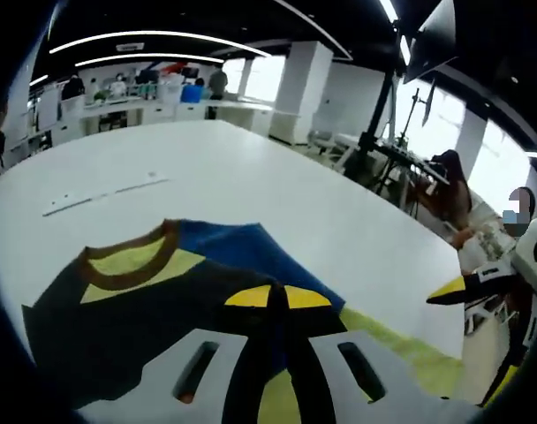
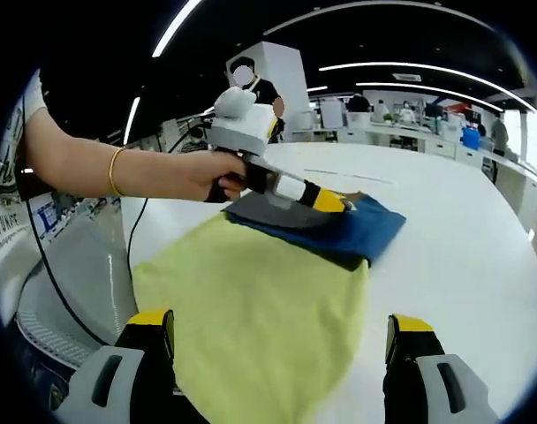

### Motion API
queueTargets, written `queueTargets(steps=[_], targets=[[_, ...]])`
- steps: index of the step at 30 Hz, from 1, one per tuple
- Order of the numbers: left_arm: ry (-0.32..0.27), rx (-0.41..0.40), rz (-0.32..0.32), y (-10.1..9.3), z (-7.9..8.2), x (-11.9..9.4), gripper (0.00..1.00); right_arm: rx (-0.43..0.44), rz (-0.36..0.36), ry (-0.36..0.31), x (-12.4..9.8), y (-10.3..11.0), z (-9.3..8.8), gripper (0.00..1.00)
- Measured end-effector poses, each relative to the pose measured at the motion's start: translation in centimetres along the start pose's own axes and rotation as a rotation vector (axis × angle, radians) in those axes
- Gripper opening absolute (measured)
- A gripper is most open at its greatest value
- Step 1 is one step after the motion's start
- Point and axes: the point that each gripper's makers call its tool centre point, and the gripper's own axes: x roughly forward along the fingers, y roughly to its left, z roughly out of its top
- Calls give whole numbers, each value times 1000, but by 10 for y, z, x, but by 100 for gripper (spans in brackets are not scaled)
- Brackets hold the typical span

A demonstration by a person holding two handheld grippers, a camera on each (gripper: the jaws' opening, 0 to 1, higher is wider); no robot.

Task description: Fold the garment on the visible template until the final outline fits inside the template.

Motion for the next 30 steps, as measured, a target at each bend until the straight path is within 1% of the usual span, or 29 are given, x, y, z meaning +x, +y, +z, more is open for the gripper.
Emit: queueTargets(steps=[7,14,16,22,25,30], targets=[[23,30,-7,-1,-11,6,1,-1,10,-1,2,1,0,99],[31,25,-12,1,-17,9,2,-1,5,-6,1,-1,1,99],[32,30,-9,1,-19,10,3,2,1,-8,0,-2,1,99],[35,21,-33,-5,-24,11,9,7,-3,-7,0,-3,-1,99],[20,31,-40,-7,-22,10,13,6,-2,-6,0,-2,-2,99],[-25,55,-47,-9,-13,4,21,4,-2,-13,0,-2,1,99]])
